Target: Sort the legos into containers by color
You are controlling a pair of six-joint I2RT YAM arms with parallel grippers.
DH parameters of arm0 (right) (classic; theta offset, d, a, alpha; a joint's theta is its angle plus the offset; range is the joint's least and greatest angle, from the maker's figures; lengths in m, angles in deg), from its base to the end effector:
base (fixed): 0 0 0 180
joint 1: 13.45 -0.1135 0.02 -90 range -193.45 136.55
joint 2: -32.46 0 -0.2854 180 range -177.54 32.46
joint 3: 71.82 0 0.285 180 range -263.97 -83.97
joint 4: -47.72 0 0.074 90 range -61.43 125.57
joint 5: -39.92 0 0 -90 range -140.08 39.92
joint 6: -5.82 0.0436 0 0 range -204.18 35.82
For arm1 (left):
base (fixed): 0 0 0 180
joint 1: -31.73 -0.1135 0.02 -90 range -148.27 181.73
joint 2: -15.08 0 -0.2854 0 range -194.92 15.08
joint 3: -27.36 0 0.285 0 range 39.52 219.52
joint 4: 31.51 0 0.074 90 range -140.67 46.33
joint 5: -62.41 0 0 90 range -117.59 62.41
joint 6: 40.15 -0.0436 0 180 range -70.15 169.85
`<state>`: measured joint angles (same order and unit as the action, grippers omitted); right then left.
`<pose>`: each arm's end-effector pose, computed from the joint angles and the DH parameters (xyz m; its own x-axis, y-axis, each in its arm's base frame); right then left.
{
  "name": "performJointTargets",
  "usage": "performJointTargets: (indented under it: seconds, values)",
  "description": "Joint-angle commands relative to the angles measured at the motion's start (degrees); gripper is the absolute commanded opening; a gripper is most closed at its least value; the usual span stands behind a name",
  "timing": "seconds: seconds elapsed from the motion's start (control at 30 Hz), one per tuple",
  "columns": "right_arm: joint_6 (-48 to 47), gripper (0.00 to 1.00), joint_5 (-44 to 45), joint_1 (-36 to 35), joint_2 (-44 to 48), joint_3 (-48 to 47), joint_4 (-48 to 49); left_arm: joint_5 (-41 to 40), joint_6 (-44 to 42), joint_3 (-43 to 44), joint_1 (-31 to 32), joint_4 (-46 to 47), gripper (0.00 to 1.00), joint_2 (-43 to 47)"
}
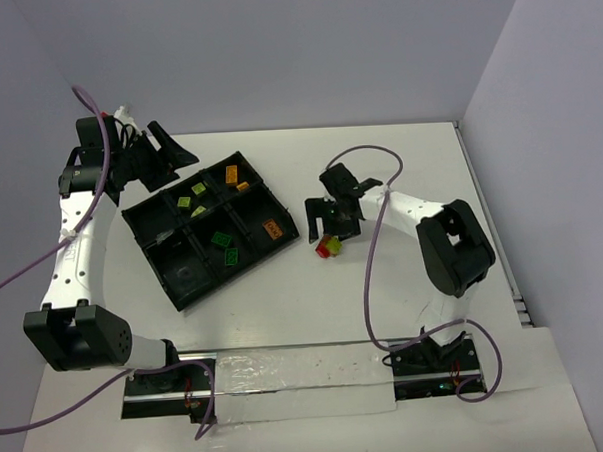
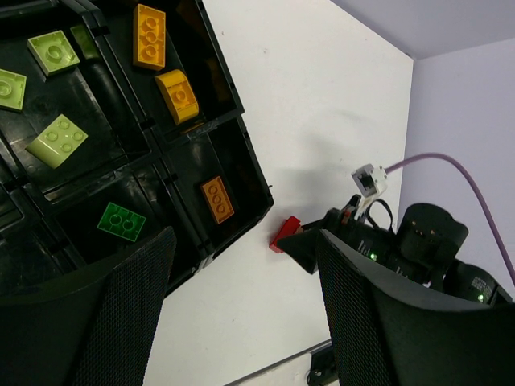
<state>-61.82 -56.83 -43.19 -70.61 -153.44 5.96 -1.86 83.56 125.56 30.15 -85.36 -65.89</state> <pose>0.3471 0.2042 0.1826 -0.9217 -0.0915 -0.3769 -0.2033 0.9416 0.2685 0.3387 -0.0096 0.4122 -0.6755 -0.5188 -0.5239 -0.0619 0.7480 -0.6609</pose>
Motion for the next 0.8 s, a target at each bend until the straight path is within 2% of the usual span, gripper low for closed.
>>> performJointTargets:
  seconds: [0.0, 0.27, 0.37, 0.57, 0.77]
  values:
    - [1.95, 0.91, -2.62, -1.17, 7.91, 5.51, 1.67, 0.69, -0.32, 0.15, 0.26, 0.94, 0.78, 0.06]
    - [2.93, 0.91, -1.52, -5.23, 11.63, 9.59, 0.71, 0.45, 0.36, -0.49, 0.79, 1.69, 0.77, 0.54]
    - [3.44, 0.91, 1.85, -5.89, 12.34, 9.54, 0.48, 0.47, 0.46, -0.93, 0.88, 1.86, 0.77, 0.88]
    - [3.04, 0.89, 15.2, -8.4, 12.95, 7.25, -1.54, -0.07, 0.17, -1.05, 1.06, 1.35, 0.77, 1.56]
    - [4.62, 0.81, 18.62, -8.48, 11.15, 6.09, -1.34, -0.16, 0.29, -1.91, 1.06, 1.17, 0.77, 1.78]
